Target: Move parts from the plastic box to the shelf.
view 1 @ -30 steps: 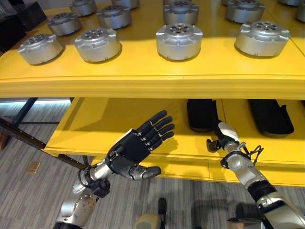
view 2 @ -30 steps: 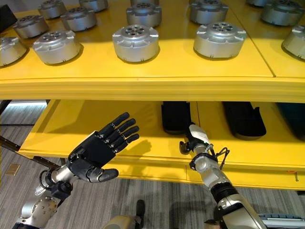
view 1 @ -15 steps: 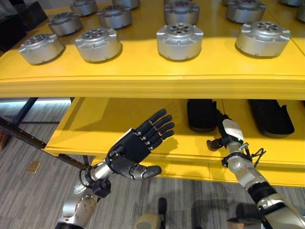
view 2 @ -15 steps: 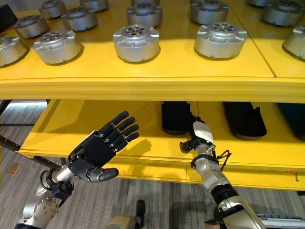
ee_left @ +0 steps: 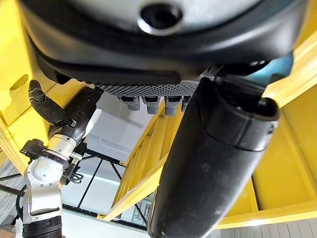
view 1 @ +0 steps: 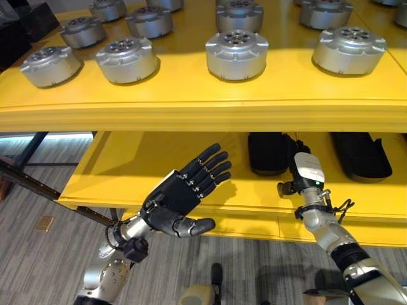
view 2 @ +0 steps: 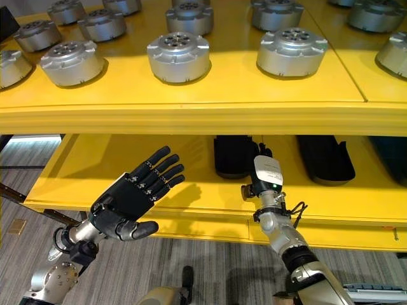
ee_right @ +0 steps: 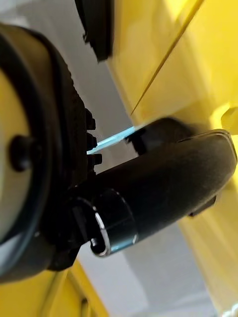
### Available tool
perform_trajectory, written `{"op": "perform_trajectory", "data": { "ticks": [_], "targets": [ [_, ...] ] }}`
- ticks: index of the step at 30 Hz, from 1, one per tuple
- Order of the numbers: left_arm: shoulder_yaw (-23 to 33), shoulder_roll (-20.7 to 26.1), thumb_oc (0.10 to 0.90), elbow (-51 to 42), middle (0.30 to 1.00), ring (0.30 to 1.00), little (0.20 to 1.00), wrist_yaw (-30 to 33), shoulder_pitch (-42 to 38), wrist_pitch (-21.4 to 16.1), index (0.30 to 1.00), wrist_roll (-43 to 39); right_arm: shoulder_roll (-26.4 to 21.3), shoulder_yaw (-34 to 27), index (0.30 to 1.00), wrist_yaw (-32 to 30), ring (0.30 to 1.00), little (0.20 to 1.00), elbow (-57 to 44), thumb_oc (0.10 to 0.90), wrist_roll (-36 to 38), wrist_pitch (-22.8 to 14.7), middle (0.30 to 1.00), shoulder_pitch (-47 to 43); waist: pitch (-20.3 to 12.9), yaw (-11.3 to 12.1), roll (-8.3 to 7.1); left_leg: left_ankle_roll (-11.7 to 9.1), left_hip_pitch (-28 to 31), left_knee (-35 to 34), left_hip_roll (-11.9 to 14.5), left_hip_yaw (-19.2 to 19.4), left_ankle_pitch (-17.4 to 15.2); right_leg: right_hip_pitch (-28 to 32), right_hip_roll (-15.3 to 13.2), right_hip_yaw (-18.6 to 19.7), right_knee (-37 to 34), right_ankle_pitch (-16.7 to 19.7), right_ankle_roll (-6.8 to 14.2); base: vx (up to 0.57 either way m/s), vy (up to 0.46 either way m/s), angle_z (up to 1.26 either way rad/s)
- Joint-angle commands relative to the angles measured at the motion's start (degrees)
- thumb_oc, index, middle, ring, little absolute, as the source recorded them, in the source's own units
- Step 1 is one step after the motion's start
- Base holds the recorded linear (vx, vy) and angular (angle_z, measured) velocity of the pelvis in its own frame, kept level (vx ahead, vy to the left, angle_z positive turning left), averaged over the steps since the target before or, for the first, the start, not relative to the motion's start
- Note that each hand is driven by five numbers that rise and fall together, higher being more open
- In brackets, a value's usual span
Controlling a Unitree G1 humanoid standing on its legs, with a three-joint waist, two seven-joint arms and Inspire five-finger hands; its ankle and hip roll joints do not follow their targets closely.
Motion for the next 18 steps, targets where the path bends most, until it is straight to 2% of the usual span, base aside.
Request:
{"op": "perform_trajectory", "data": {
  "ticks": [1,6,11,13,15,16,18],
  "targets": [
    [-0.9,-0.1,0.9,-6.4,1.0,1.0,1.0,0.1,-2.0,-6.9,1.0,-5.4,-2.0,-4.3,1.0,-7.2,1.0,1.0,-7.4,0.9,-1.3,-5.7,1.0,-4.1,-2.5,0.1,-0.24,-2.2,2.1,6.2,1.5,-1.9,-10.7,-5.9,-1.0,-1.1,2.4,4.1,-1.8,-0.02,0.036,-0.01],
    [0.1,-0.8,0.9,-6.8,1.0,1.0,1.0,0.5,-0.7,-7.8,1.0,-5.4,-1.4,-6.3,1.0,-9.3,1.0,1.0,-11.7,0.9,-1.2,-9.1,1.0,0.0,-2.6,-0.9,-0.05,-2.2,2.4,6.1,1.7,-1.6,-10.7,-5.9,-1.0,-0.6,2.7,3.8,-1.8,-0.01,0.038,-0.01],
    [2.2,-1.6,0.9,-7.5,1.0,1.0,1.0,-0.4,2.1,-9.7,1.0,-5.5,0.0,-9.6,1.0,-6.7,1.0,1.0,-20.3,0.9,0.6,-12.1,1.0,8.7,-2.7,-2.6,-0.29,-2.1,2.7,5.7,2.0,-0.8,-10.9,-6.1,-1.0,0.2,2.7,3.5,-1.7,-0.03,0.048,-0.03],
    [3.1,-1.8,0.9,-7.7,1.0,1.0,1.0,-0.5,2.9,-10.0,1.0,-5.3,0.6,-10.2,1.0,-6.0,1.0,1.0,-23.0,0.9,-0.8,-13.3,1.0,11.0,-2.7,-3.2,-0.42,-2.0,2.8,5.6,2.1,-0.5,-11.0,-6.2,-1.0,0.5,2.7,3.6,-1.5,-0.04,0.042,-0.12],
    [4.1,-2.1,0.9,-7.8,1.0,1.0,1.0,-0.4,3.5,-10.5,1.0,-5.0,1.1,-10.8,1.0,-3.6,1.0,1.0,-27.1,0.9,-0.8,-14.0,1.0,13.9,-2.7,-4.1,-0.61,-2.0,3.0,5.5,2.3,-0.1,-11.0,-6.4,-0.9,1.0,2.6,3.6,-1.4,-0.04,0.054,-0.16],
    [5.1,-2.5,0.9,-7.8,1.0,1.0,1.0,-0.3,4.1,-10.9,1.0,-5.2,0.8,-11.4,1.0,-0.2,1.0,1.0,-30.9,0.9,0.2,-16.2,1.0,16.5,-2.6,-5.1,-0.91,-1.9,3.2,5.2,2.5,0.6,-11.1,-6.5,-0.8,1.6,2.4,3.7,-1.2,-0.05,0.048,-0.18],
    [5.8,-2.9,0.9,-7.7,1.0,1.0,1.0,-0.2,4.2,-10.7,1.0,-5.2,0.5,-11.7,1.0,3.6,1.0,1.0,-34.5,0.9,2.3,-17.8,1.0,18.6,-2.6,-5.9,-1.24,-1.9,3.3,5.0,2.6,1.1,-11.1,-6.7,-0.7,2.1,2.2,3.8,-1.1,-0.05,0.044,-0.17]
  ]
}}
